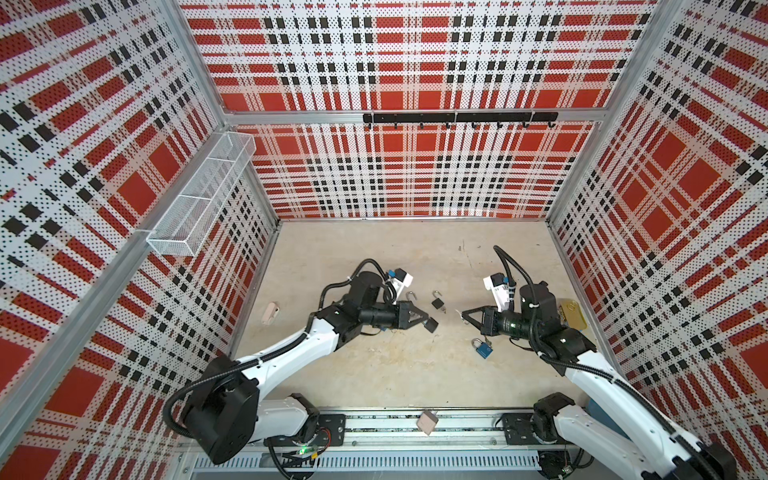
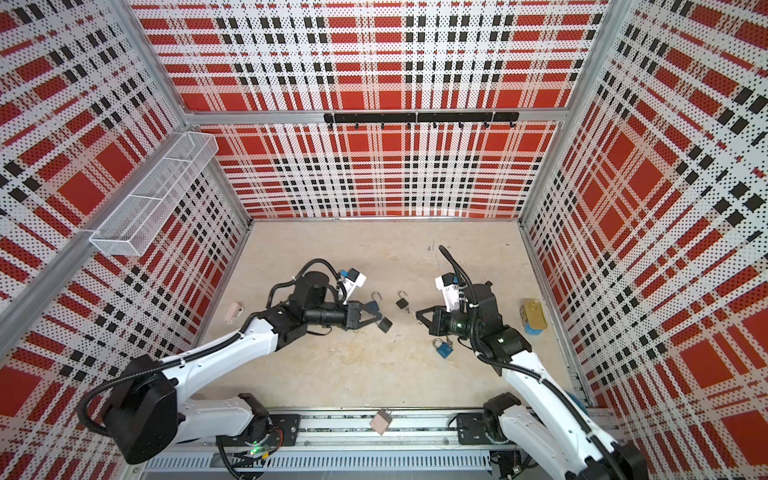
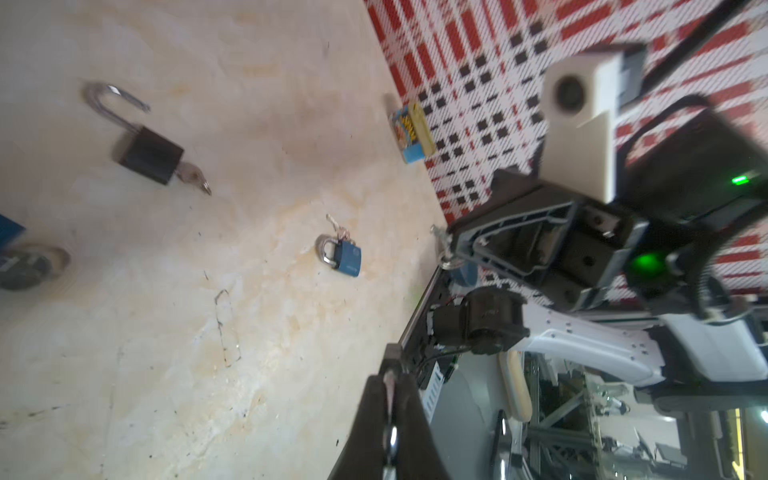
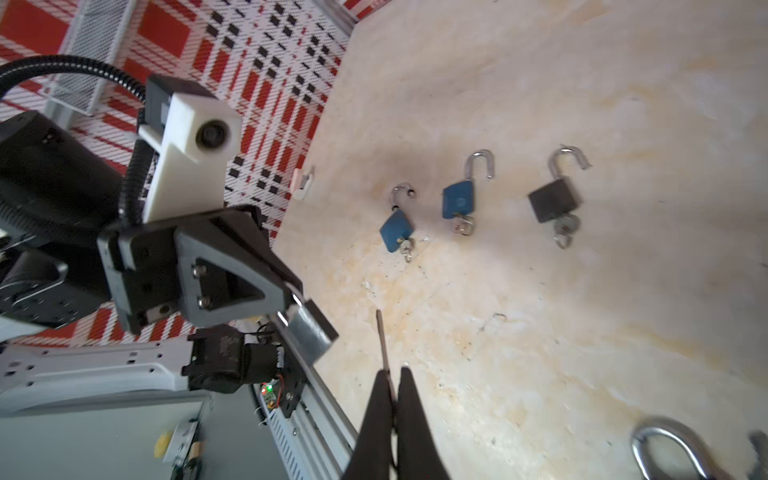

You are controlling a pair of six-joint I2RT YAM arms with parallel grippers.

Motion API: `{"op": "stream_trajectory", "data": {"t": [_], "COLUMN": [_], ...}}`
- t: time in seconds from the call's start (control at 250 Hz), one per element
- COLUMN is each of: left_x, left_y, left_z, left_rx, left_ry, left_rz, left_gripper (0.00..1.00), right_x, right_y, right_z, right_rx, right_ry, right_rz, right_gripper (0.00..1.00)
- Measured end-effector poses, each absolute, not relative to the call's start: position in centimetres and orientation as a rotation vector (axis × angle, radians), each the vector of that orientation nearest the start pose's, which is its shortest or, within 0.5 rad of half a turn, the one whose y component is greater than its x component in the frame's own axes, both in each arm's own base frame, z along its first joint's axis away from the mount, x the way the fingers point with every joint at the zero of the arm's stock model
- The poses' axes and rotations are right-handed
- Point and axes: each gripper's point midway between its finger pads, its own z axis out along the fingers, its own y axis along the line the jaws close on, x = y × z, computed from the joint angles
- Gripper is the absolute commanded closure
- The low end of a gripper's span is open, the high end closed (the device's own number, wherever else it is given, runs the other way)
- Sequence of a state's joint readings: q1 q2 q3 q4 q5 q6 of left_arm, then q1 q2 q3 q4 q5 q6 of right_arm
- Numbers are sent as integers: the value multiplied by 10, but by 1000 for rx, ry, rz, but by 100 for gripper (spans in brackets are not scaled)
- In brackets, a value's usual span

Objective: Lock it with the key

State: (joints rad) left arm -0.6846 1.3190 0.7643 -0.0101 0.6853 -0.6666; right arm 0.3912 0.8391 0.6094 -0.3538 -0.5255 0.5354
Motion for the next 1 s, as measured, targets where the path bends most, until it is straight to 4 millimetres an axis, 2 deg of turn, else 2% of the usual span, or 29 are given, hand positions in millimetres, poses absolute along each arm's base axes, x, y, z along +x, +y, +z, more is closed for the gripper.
{"op": "stream_trajectory", "data": {"t": [0.14,0.312,0.412,0.488,0.632,0.784,1.0], "left_x": [196,186,188,188,186,187,194], "left_y": [-340,-368,-388,-395,-398,-398,-405], "left_z": [135,101,89,81,67,49,48], "left_rx": [571,654,698,723,736,735,756], "left_ry": [2486,2589,2615,2623,2653,2699,2696], "left_rz": [-1388,-1338,-1336,-1325,-1296,-1263,-1251], "left_gripper": [100,100,100,100,100,100,100], "right_x": [217,203,198,195,187,185,187], "right_y": [165,150,146,144,142,149,161], "right_z": [171,156,155,153,136,122,107], "right_rx": [-83,-35,-25,-24,-22,-58,-86], "right_ry": [2361,2446,2451,2447,2499,2563,2621], "right_rz": [938,861,842,836,806,778,757], "right_gripper": [100,100,100,100,100,100,100]}}
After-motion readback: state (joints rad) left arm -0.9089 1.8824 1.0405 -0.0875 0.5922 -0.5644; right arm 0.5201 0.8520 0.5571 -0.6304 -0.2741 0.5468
